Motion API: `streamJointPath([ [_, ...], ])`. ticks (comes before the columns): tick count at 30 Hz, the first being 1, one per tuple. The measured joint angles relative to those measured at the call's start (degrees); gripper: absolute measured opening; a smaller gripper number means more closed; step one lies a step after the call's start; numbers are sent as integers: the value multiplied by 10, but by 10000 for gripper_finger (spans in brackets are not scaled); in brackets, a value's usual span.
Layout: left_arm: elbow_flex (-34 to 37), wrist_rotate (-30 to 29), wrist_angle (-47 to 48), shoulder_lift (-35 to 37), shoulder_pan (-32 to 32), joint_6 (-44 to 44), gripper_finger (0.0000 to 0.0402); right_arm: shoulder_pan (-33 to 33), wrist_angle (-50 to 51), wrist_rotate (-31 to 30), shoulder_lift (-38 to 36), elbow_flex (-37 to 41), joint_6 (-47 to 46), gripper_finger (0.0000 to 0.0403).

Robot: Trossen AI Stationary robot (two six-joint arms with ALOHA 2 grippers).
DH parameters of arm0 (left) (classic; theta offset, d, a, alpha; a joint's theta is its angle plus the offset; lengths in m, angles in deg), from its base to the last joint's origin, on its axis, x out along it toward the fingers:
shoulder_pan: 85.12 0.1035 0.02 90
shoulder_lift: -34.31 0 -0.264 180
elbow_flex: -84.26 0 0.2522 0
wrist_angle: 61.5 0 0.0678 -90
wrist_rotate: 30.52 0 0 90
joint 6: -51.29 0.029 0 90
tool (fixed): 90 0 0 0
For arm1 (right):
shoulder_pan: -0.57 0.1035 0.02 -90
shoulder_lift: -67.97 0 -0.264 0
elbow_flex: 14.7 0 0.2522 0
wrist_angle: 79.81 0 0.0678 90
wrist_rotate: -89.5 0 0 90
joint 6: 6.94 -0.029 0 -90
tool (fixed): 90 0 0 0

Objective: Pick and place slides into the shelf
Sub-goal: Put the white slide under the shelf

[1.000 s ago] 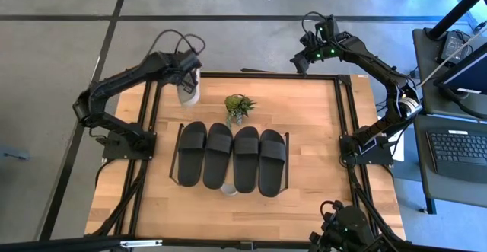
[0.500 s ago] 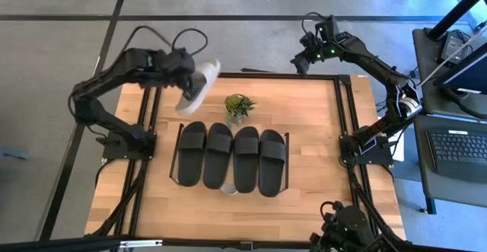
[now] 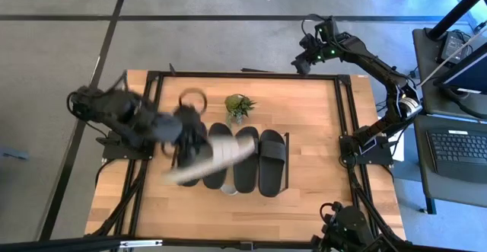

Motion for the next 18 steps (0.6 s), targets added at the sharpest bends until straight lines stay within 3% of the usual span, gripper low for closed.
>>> streamJointPath([
  [6, 0, -17, -137, -59, -122, -31, 2, 0, 15, 0, 0, 0, 18, 165],
  [11, 0, -19, -139, -132, -169, -131, 2, 0, 20, 0, 0, 0, 42, 165],
  [18, 0, 23, -158, -219, -217, -306, 2, 0, 20, 0, 0, 0, 45, 165],
])
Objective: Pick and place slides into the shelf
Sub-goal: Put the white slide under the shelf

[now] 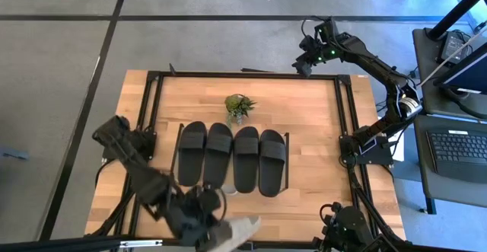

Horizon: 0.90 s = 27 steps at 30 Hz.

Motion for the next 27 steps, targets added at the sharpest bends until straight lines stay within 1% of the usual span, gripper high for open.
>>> streamJointPath([
  [3, 0, 5, -23, -22, -25, -73, 2, 0, 0, 0, 0, 0, 0, 165],
  [7, 0, 16, -8, -46, -48, -171, 2, 0, 0, 0, 0, 0, 0, 165],
  [12, 0, 74, 46, -74, -57, -247, 2, 0, 0, 0, 0, 0, -1, 165],
  [15, 0, 89, 84, -90, -59, -272, 2, 0, 3, 0, 0, 0, -2, 165],
  [19, 0, 84, 124, -107, -61, -292, 2, 0, 7, 0, 0, 0, -4, 165],
  [24, 0, 79, 187, -133, -60, -296, 2, 0, 10, 0, 0, 0, -4, 165],
  [27, 0, 88, 210, -151, -58, -295, 2, 0, 10, 0, 0, 0, -4, 165],
])
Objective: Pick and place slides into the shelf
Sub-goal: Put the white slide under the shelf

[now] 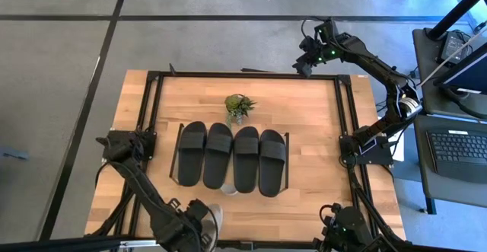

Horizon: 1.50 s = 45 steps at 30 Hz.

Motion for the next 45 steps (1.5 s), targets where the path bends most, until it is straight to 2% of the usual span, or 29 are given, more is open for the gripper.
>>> streamJointPath([
  [11, 0, -27, 31, -56, 0, 59, 2, 0, 0, 0, 0, 0, 1, 165],
  [18, 0, -33, 48, -61, -7, 77, 3, 0, 0, 0, 0, 0, 2, 165],
  [28, 0, -32, 20, -61, -7, 78, 32, 0, 0, 0, 0, 0, 0, 165],
  [35, 0, -28, 19, -61, 3, 50, 7, 0, 0, 0, 0, 0, 0, 165],
  [45, 0, -1, 45, -61, 13, 51, 3, 0, 0, 0, 0, 0, 0, 165],
])
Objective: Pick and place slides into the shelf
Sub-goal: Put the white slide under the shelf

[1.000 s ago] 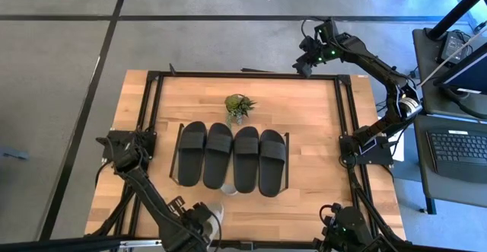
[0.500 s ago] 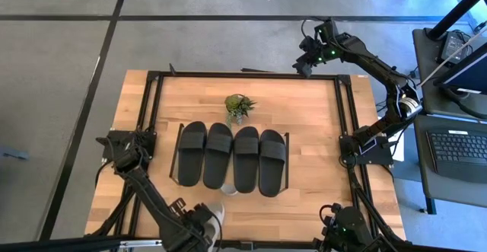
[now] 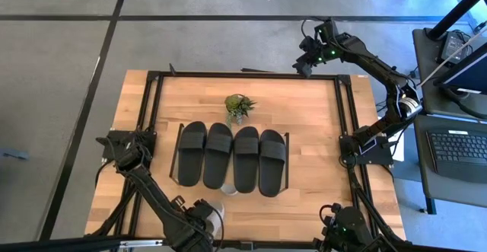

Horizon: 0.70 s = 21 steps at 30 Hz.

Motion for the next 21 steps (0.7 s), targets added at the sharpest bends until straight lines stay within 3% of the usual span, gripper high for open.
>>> streamJointPath([
  [10, -29, 9, 67, -2, -1, -21, 2, 0, 0, 0, 0, 0, 1, 165],
  [21, -45, 10, 59, -21, -8, -57, 2, 0, 0, 0, 0, 0, 1, 165],
])
